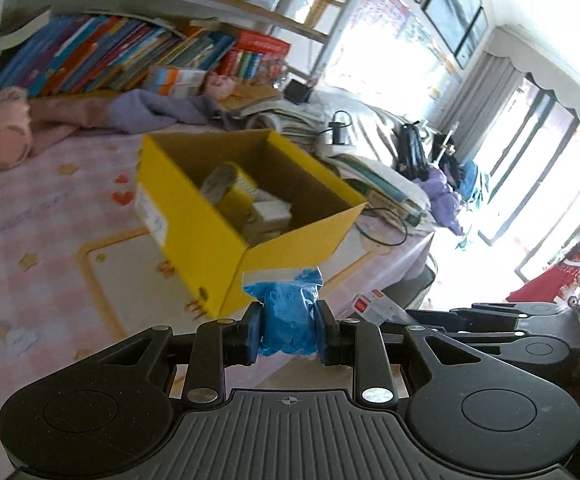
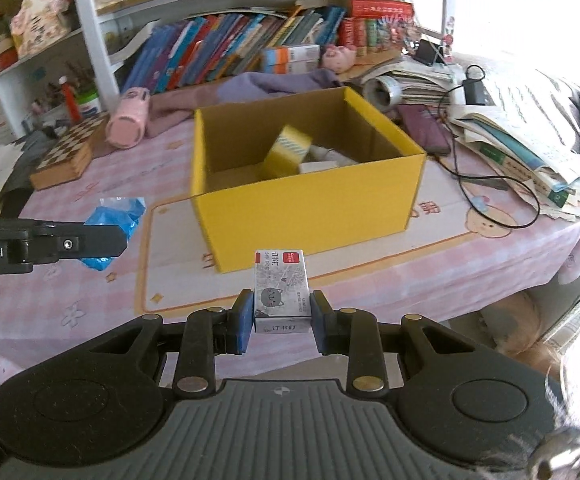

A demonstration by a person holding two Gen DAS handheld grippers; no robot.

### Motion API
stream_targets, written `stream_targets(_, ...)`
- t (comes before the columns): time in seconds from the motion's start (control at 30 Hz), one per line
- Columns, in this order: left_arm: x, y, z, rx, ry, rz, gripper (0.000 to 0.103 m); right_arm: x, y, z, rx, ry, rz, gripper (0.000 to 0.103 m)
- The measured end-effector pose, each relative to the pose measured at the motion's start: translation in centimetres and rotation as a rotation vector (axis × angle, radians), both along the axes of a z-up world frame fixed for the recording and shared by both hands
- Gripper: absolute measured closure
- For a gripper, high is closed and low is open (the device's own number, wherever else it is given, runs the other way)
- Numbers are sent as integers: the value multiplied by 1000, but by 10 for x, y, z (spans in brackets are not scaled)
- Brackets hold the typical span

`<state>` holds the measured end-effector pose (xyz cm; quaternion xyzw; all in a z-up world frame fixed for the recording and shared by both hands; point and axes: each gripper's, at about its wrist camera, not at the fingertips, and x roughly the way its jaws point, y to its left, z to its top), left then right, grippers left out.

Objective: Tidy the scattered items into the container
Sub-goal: 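Carry the blue bag and card package in both tools over the yellow box, then lower both tools into the box and open them, releasing bag and package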

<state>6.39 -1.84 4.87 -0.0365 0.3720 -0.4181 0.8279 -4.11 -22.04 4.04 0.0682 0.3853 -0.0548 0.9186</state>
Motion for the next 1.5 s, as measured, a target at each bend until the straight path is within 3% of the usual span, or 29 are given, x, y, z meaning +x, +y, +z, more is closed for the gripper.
stream_targets(0.3, 28, -45, 12, 17, -62, 14, 78, 32, -42, 9, -14, -38, 27, 75)
stream_targets(0.6, 72, -98, 5, 86, -97, 104, 78, 109, -91, 14, -44, -111, 148, 75)
stream_targets(0.87, 97, -129, -19, 168, -45, 193, 78, 173, -108, -9, -35, -79, 291, 75)
stream_targets(1.13, 108, -154, -42, 291, -39, 222, 78, 218, -109, -38, -63, -15, 397, 75)
stream_targets(1.5, 118, -168, -56, 364, -21, 249, 78, 245, -109, -53, -66, 22, 498, 75)
